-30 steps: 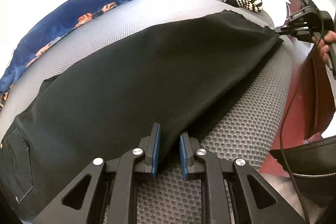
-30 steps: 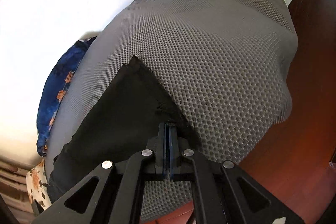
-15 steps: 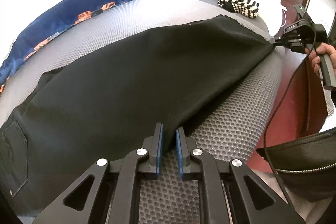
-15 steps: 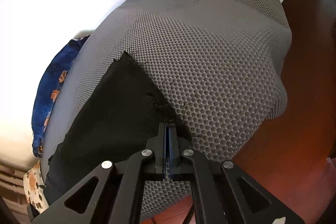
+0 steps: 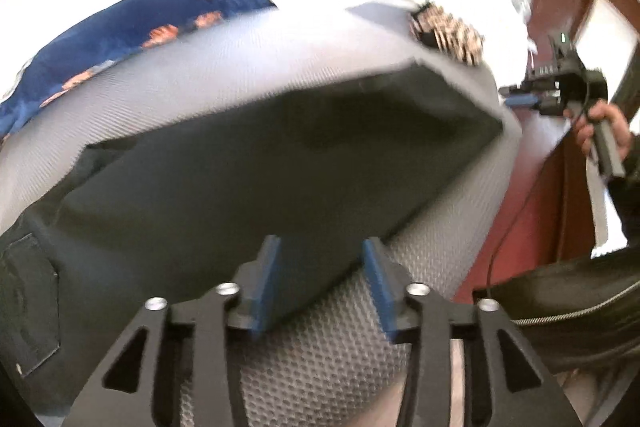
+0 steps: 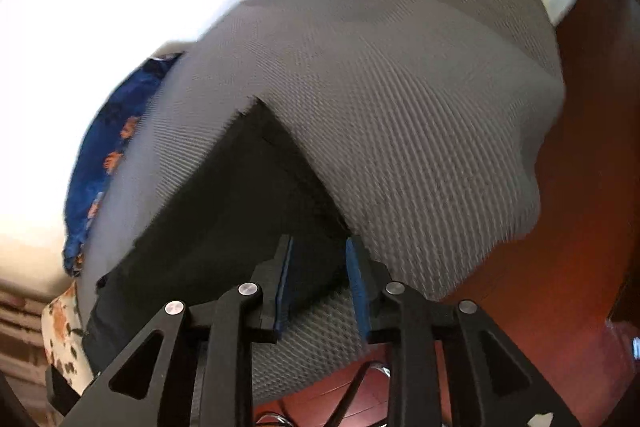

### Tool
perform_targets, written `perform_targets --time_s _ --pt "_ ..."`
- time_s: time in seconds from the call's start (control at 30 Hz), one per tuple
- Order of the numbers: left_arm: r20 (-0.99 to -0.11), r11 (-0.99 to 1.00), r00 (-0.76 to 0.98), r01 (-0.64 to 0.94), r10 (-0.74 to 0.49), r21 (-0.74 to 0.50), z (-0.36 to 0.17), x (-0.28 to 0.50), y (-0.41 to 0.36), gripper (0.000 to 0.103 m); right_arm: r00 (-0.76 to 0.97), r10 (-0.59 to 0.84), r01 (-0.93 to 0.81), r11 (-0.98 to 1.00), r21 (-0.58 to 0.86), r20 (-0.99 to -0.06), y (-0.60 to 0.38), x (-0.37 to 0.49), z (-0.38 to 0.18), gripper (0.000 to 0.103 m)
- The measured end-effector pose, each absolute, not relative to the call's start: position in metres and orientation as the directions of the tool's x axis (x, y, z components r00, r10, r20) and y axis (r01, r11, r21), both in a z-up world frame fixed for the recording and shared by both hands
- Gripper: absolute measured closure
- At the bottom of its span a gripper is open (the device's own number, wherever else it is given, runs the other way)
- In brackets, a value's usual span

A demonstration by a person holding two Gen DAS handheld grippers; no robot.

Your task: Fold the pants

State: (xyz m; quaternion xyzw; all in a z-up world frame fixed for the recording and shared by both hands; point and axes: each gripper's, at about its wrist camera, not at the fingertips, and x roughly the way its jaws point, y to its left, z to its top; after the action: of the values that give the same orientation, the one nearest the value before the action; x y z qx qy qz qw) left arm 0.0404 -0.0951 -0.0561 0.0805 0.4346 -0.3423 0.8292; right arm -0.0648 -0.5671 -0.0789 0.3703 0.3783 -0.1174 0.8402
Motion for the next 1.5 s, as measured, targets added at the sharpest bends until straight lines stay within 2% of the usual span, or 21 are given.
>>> perform_targets --time_s 0.17,0.23,0.33,0.63,0.83,0.9,0.93,0.97,1.13,1.23,1.3,1.4,1.5 --pt "-0.775 0.837 0.445 0.513 -0.448 -0.189 -0.059 0.066 -0.077 0.051 0.727 0.183 0.340 0.741 0.579 -0.661 -0.580 -0.014 -0.049 0.077" --pt "-0.785 0.865 0.452 0.459 -0.424 -0.203 -0.065 0.073 -0.068 0.051 0.717 0.274 0.272 0.737 0.619 -0.641 -0.585 0.021 -0.046 0.078" --pt "-0.802 0.896 0.456 0.394 -0.384 -0.205 -0.073 0.078 -0.055 0.051 0.675 0.343 0.225 0.748 0.625 -0.653 -0.589 0.064 -0.051 0.078" --pt "-0.823 0.930 0.452 0.282 -0.344 -0.234 -0.082 0.090 -0.031 0.051 0.564 0.321 0.219 0.830 0.513 -0.761 -0.591 0.131 -0.080 0.078" --pt "-0.836 0.937 0.437 0.255 -0.331 -0.237 -0.087 0.093 -0.032 0.051 0.542 0.371 0.140 0.845 0.516 -0.754 -0.586 0.142 -0.086 0.077" --pt "-0.842 0.940 0.432 0.252 -0.323 -0.231 -0.089 0.094 -0.034 0.051 0.543 0.362 0.118 0.861 0.495 -0.758 -0.583 0.141 -0.086 0.080" --pt "-0.844 0.941 0.431 0.251 -0.319 -0.228 -0.090 0.094 -0.034 0.051 0.543 0.362 0.114 0.862 0.493 -0.758 -0.582 0.141 -0.086 0.091" --pt "-0.847 0.942 0.429 0.248 -0.315 -0.225 -0.091 0.094 -0.035 0.051 0.543 0.360 0.111 0.864 0.490 -0.758 -0.579 0.140 -0.086 0.095" --pt "-0.847 0.945 0.436 0.254 -0.303 -0.207 -0.092 0.094 -0.036 0.051 0.630 0.301 0.083 0.890 0.448 -0.715 -0.563 0.112 -0.067 0.099" --pt "-0.847 0.945 0.439 0.258 -0.301 -0.202 -0.093 0.093 -0.037 0.051 0.735 0.164 0.152 0.906 0.396 -0.658 -0.559 0.082 -0.044 0.099" --pt "-0.845 0.945 0.443 0.259 -0.301 -0.200 -0.093 0.093 -0.037 0.051 0.760 0.129 0.189 0.894 0.406 -0.637 -0.564 0.070 -0.040 0.100" --pt "-0.841 0.945 0.451 0.265 -0.298 -0.192 -0.094 0.090 -0.038 0.051 0.761 0.081 0.247 0.881 0.403 -0.643 -0.565 0.067 -0.046 0.100" --pt "-0.839 0.944 0.462 0.281 -0.289 -0.170 -0.096 0.087 -0.041 0.051 0.720 0.039 0.301 0.882 0.363 -0.692 -0.565 0.084 -0.066 0.101"
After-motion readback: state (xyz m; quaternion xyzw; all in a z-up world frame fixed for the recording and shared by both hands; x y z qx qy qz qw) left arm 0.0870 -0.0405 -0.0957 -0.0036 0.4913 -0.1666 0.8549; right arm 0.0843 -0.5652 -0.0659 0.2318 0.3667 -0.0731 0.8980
